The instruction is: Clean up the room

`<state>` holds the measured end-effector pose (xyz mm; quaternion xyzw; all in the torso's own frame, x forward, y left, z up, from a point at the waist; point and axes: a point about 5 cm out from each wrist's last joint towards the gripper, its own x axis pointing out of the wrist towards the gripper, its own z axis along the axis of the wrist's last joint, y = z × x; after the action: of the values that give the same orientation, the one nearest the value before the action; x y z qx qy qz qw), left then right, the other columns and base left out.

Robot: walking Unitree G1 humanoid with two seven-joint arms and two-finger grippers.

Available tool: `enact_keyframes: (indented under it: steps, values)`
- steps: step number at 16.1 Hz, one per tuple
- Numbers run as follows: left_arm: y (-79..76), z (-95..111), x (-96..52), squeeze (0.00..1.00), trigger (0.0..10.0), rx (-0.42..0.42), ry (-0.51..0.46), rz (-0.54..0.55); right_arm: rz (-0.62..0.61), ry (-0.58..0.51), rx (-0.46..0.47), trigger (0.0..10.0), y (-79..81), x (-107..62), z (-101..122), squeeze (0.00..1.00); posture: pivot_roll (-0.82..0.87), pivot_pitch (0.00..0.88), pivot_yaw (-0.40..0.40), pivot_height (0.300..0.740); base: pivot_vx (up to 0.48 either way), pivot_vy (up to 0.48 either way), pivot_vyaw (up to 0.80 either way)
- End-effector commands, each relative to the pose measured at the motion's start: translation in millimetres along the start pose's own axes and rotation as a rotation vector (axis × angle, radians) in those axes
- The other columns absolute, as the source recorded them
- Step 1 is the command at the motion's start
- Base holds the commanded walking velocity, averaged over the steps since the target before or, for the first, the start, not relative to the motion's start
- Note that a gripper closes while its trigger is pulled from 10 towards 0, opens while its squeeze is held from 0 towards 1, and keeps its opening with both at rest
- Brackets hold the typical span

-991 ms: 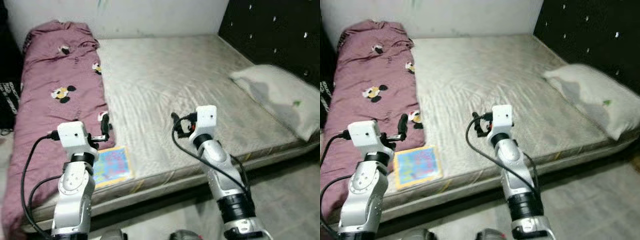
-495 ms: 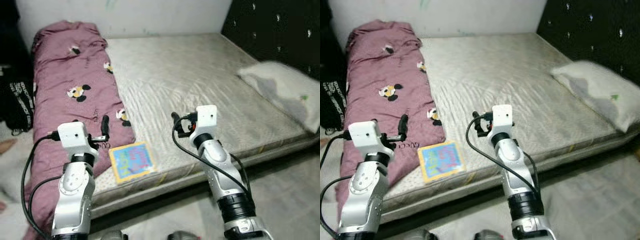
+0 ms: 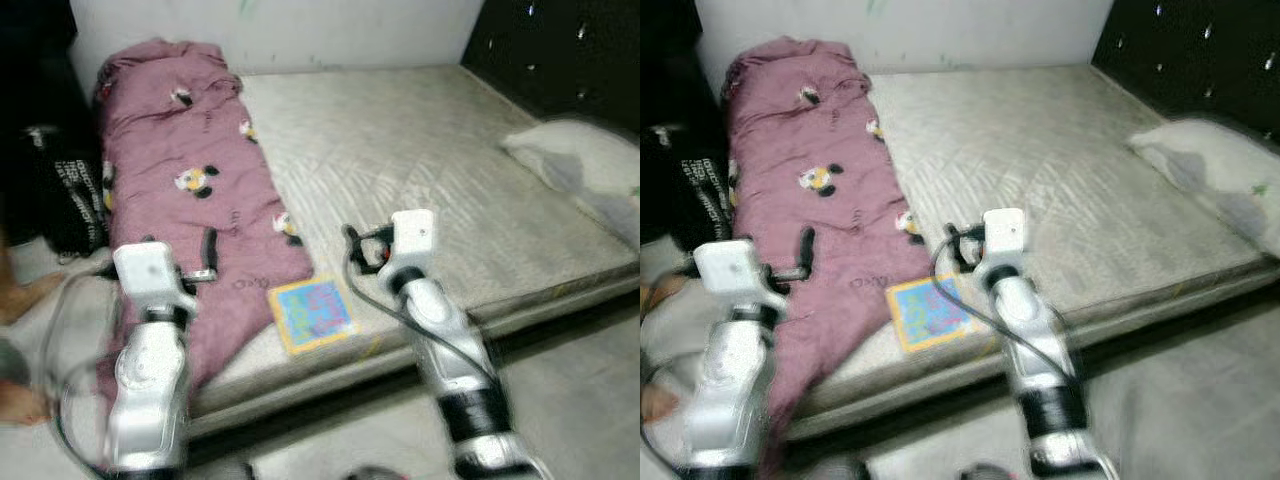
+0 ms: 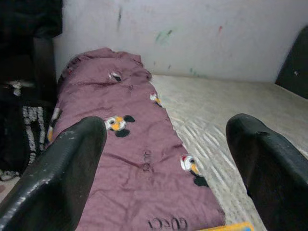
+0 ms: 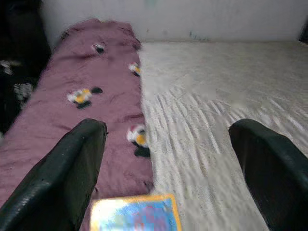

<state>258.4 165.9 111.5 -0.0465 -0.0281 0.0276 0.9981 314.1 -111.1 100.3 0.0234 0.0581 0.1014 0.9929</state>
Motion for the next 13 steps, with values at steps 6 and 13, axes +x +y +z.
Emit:
enact_keyframes:
  steps: [6,13]
  values:
    - [2.2,4.3,0.0,0.0,10.0,-0.015,-0.01,0.01,-0.011,-0.012,-0.006,10.0,-3.4,1.1,4.9,0.0,-0.03,0.0,-0.066,0.74,0.0,0.0,0.0]
    - [2.0,4.7,-0.6,0.0,10.0,-0.015,-0.009,0.012,0.007,-0.024,-0.016,10.0,-1.9,0.2,6.8,0.0,-0.03,0.0,-0.064,0.74,0.0,0.0,0.06]
